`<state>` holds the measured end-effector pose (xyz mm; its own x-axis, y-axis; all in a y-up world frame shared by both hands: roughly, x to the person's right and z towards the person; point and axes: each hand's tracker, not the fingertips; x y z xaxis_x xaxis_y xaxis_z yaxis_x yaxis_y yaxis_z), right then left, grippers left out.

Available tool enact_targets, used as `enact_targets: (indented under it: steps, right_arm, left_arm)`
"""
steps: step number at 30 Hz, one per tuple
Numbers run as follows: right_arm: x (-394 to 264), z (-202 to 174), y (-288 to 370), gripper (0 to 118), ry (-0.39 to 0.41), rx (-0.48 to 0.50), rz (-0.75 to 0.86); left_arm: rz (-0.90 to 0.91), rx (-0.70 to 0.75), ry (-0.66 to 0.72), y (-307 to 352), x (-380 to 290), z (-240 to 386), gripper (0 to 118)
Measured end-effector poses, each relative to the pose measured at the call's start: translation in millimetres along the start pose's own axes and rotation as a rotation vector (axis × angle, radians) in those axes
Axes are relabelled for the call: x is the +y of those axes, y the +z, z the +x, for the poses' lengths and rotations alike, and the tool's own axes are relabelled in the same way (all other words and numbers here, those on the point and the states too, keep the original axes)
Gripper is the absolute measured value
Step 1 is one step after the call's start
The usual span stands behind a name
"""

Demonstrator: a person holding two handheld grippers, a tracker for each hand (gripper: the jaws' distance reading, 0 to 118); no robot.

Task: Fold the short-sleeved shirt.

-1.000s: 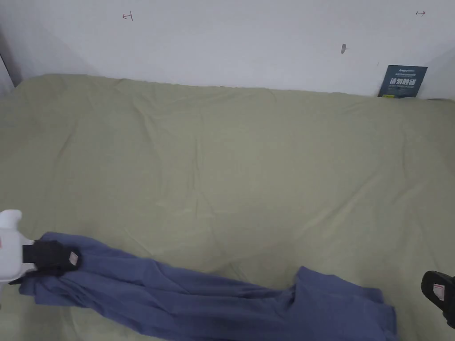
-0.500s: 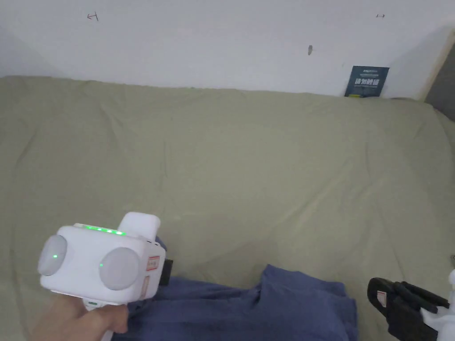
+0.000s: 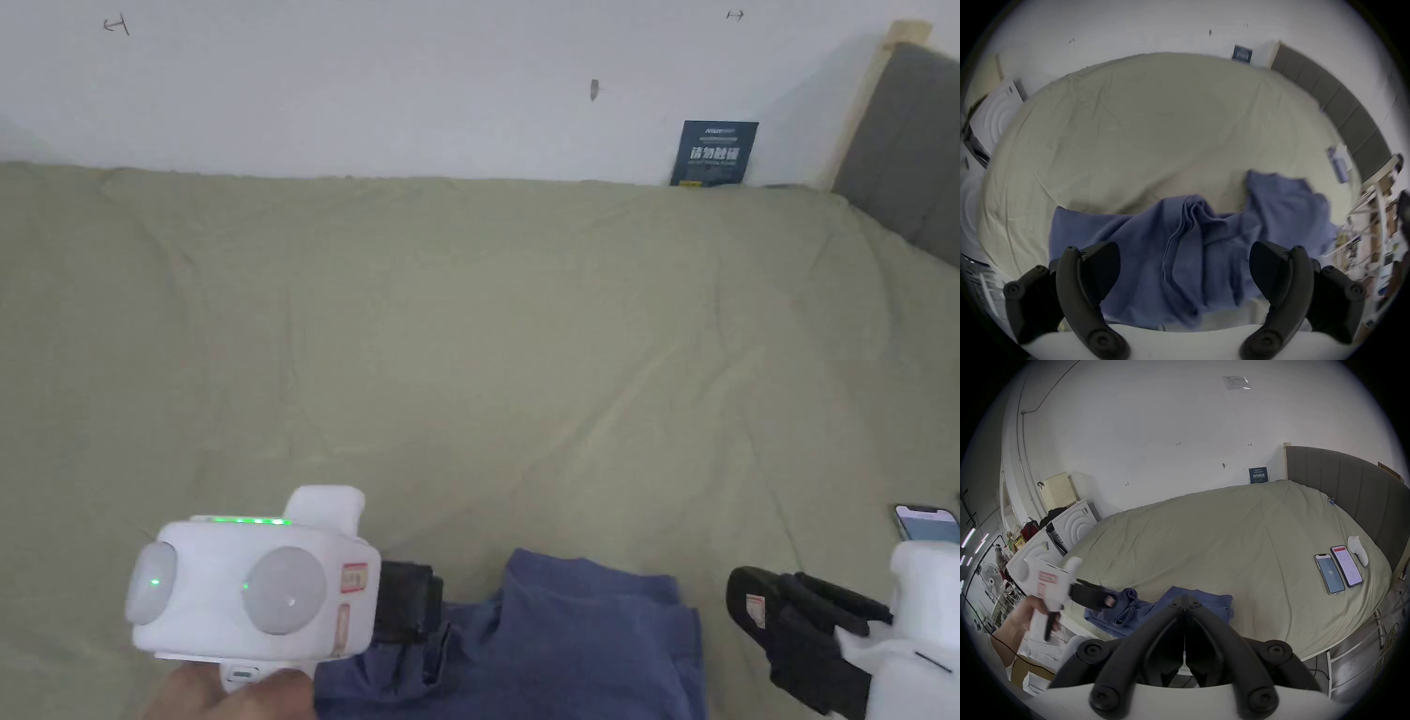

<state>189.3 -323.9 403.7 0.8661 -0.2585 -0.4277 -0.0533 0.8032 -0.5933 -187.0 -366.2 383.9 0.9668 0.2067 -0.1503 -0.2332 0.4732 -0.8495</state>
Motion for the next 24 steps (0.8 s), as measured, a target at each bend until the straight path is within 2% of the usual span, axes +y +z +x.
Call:
enact_targets:
  steps: [2, 3, 4, 5, 6, 7, 9, 10, 12, 18, 21, 24]
  right_arm:
    - [1, -2, -3, 1, 0.001, 0.003, 0.003]
    - [1, -4, -5, 1, 0.001, 0.007, 0.0]
    - [0, -5, -7, 1, 0.001, 0.013, -0.003]
    - [0, -7, -9, 1, -0.003, 0.019, -0.005]
    - [-1, -8, -11, 1, -0.01, 0.026, -0.008]
    - [-2, -9, -12, 1, -0.015, 0.031, -0.01]
    - [-4, -12, -16, 1, -0.023, 0.042, -0.019]
    - [-5, -14, -17, 1, -0.026, 0.044, -0.024]
    - [-7, -17, -18, 1, -0.022, 0.047, -0.035]
    - [-7, -15, -17, 1, -0.024, 0.033, -0.045]
    - [-8, -13, -16, 1, -0.026, 0.026, -0.049]
    - [-10, -11, -18, 1, -0.043, 0.029, -0.049]
  left_arm:
    - [0.059, -0.072, 0.044, 29, 5, -27, 102]
    - [0.091, -0.097, 0.091, 36, 6, -47, 94]
    - [0.11, -0.121, 0.131, 41, 7, -63, 65]
    - [0.102, -0.132, 0.157, 41, 9, -79, 18]
    - [0.087, -0.159, 0.164, 35, 10, -93, 0]
    - [0.125, -0.161, 0.198, 30, 12, -103, 0]
    - [0.061, -0.207, 0.25, 9, 14, -115, 0]
    - [0.043, -0.264, 0.306, -1, 15, -115, 0]
    - [0.014, -0.365, 0.331, -23, 6, -99, 0]
    - [-0.157, -0.493, 0.299, -104, -12, -55, 0]
    - [-0.197, -0.585, 0.298, -122, -33, -39, 0]
    - [-0.181, -0.62, 0.344, -127, -36, -51, 0]
